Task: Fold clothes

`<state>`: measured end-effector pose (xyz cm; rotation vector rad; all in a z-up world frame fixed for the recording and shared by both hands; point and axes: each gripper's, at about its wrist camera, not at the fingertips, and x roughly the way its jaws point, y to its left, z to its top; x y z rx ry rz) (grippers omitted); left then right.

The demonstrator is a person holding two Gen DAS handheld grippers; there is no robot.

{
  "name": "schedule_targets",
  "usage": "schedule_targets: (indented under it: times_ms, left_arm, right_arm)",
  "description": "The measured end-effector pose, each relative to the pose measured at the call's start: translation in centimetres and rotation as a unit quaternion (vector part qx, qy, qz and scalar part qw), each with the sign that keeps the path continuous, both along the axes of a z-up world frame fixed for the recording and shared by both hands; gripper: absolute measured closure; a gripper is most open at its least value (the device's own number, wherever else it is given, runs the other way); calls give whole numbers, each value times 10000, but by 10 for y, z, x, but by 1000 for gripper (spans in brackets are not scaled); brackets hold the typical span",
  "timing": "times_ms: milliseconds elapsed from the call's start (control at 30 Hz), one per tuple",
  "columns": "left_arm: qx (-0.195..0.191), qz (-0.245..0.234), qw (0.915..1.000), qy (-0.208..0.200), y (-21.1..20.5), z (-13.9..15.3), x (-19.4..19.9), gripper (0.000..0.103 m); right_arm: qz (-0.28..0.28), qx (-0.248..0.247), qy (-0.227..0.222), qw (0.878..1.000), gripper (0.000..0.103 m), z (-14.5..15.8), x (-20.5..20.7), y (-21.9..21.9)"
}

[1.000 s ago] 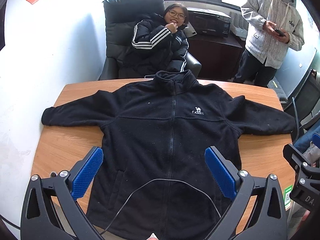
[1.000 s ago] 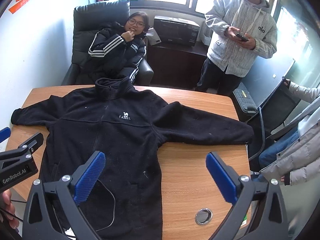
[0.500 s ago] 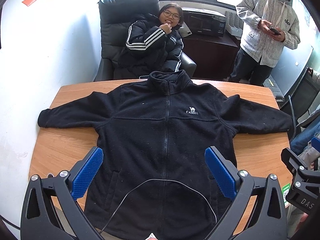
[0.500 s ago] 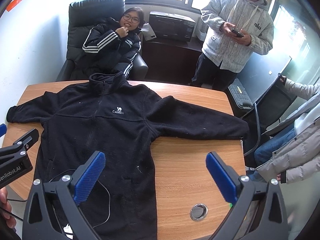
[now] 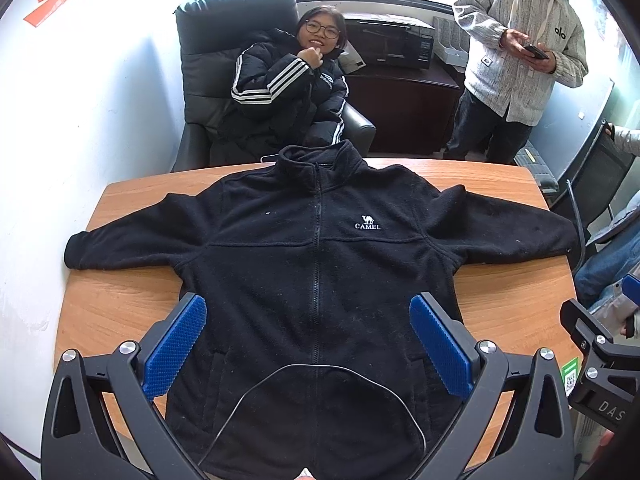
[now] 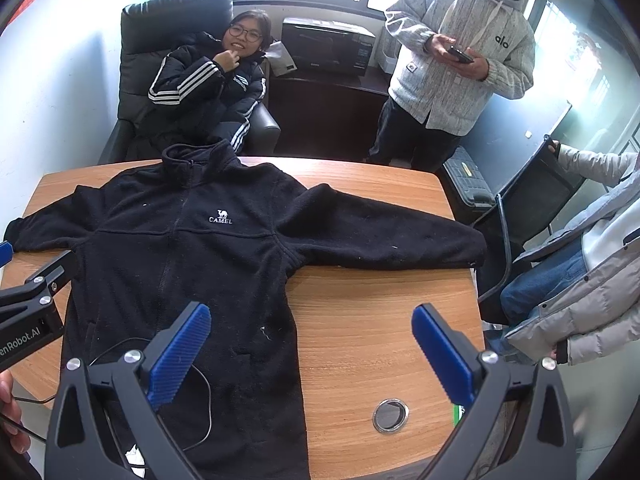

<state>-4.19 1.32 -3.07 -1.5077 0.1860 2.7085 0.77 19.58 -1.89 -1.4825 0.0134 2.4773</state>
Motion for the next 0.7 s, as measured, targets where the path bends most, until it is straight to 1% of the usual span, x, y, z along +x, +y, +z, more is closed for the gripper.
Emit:
schedule_targets:
  times_ms: [433,533,567,633,700]
  left_arm:
    - [78,-343,9994,-10,31,-10,-21,0]
    - [41,-411,9991,21,43,-17,-29,0]
    - [52,-451,9990,43,52,-21,-33,0]
    - [37,-512,9987,57,70,-30,-40,0]
    - [10,-571,9983,107,90,-39,-46,0]
  right_arm:
    - [-271,65,-54,9996,0,-4,-9,23]
    - [-311,-22,15,9995,0,-7,-13,41]
    - [-324,-51,38,9995,0,-8,-14,46]
    - [-378,-117,150,9991,0,-11,-16,69]
    - [-416,-332,302,9981,0,-16,-16,99]
